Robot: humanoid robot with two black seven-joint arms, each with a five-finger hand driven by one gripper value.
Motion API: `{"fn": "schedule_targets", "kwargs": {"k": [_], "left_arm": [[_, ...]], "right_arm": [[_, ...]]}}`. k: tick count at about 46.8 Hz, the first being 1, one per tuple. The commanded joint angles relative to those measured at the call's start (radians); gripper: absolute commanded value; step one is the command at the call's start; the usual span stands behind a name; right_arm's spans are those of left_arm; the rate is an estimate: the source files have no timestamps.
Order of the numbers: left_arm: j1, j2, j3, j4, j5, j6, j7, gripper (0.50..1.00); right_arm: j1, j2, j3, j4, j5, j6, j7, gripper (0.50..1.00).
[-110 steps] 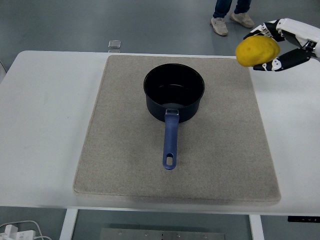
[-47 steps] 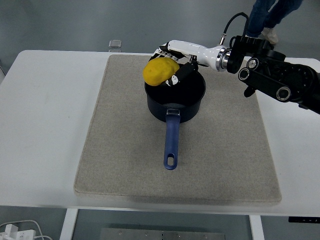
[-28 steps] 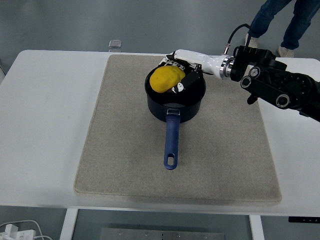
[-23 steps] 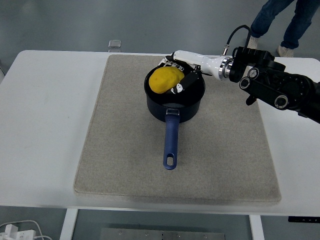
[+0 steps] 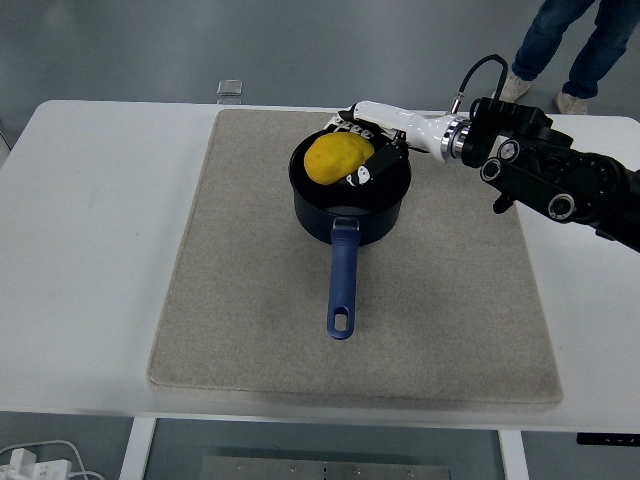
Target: Put the potato in the blue pot
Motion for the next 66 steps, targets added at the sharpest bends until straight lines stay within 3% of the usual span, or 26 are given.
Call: {"fn": "schedule_targets", "kwargs": {"k": [1,44,58,66], "left_arm": [[0.000,0.000,0.000,0.000,0.000,0.000,0.000,1.000],[0.000,0.000,0.000,0.000,0.000,0.000,0.000,1.000],[0.000,0.000,0.000,0.000,0.000,0.000,0.000,1.000],[0.000,0.000,0.000,0.000,0.000,0.000,0.000,1.000]], "right_arm": [[0.000,0.000,-0.001,0.000,0.000,0.001,0.000,0.924],[0.003,-0.021,0.013,0.000,0.013,-0.001,0.000,0.924],[0.000,-0.164,0.111,0.000,0.102,0.039,0.000,0.924],[-0.021,-0.270,0.155,-0.008,0.304,0.088,0.000,0.924]]}}
